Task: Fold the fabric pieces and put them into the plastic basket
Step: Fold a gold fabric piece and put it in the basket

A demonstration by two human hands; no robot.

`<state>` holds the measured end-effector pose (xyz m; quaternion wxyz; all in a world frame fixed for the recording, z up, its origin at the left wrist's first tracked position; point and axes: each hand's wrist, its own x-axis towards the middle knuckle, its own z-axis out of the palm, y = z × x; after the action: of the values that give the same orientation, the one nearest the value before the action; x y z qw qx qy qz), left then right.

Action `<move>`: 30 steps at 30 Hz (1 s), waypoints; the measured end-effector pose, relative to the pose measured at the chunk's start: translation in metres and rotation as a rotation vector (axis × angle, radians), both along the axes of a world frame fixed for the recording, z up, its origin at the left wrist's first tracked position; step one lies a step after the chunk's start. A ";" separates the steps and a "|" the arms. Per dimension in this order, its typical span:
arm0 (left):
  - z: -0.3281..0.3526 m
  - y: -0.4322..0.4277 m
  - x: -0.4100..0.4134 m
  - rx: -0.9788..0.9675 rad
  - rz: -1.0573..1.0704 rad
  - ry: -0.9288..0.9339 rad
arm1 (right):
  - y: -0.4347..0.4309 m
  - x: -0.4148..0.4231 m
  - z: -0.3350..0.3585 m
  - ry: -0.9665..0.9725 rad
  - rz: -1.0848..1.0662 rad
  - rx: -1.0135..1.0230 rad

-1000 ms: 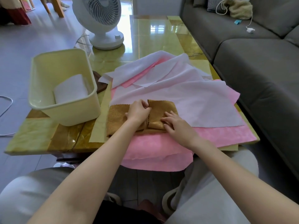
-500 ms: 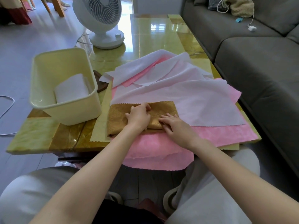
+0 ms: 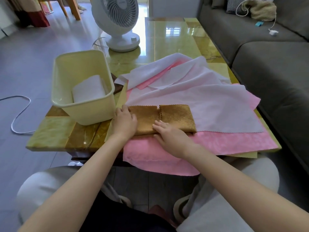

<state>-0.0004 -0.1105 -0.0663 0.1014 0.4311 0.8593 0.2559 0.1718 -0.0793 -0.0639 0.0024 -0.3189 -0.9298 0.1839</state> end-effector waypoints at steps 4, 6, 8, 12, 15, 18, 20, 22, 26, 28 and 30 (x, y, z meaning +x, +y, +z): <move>-0.003 -0.015 -0.006 -0.013 0.032 -0.082 | -0.006 -0.003 -0.007 -0.114 0.026 0.039; 0.000 -0.018 -0.006 0.005 0.054 -0.170 | -0.007 -0.003 -0.007 -0.121 0.027 0.046; 0.004 -0.020 -0.006 0.023 0.070 -0.259 | -0.007 -0.003 -0.007 -0.117 0.029 0.034; 0.014 -0.020 -0.004 0.166 0.082 -0.420 | -0.001 -0.006 -0.004 0.018 -0.066 -0.111; 0.033 -0.016 0.012 0.355 0.033 -0.430 | 0.005 -0.008 0.005 0.247 -0.165 -0.217; 0.054 -0.004 0.041 0.477 -0.075 -0.509 | 0.013 -0.006 0.024 0.494 -0.297 -0.265; 0.059 0.008 0.062 0.500 -0.159 -0.583 | 0.024 0.001 0.036 0.662 -0.417 -0.266; 0.056 0.020 0.082 0.460 -0.239 -0.627 | 0.037 0.017 0.044 0.700 -0.533 -0.253; 0.043 0.032 0.113 0.368 -0.335 -0.592 | 0.056 0.052 0.035 0.478 -0.675 -0.250; 0.035 0.035 0.117 0.312 -0.365 -0.581 | 0.059 0.059 0.023 0.398 -0.701 -0.289; 0.029 0.035 0.113 0.267 -0.400 -0.500 | 0.060 0.061 0.015 0.378 -0.718 -0.298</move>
<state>0.1131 -0.0758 -0.0372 0.2995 0.5244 0.6655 0.4387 0.2331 -0.0194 -0.0493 0.1903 -0.5798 -0.7062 0.3590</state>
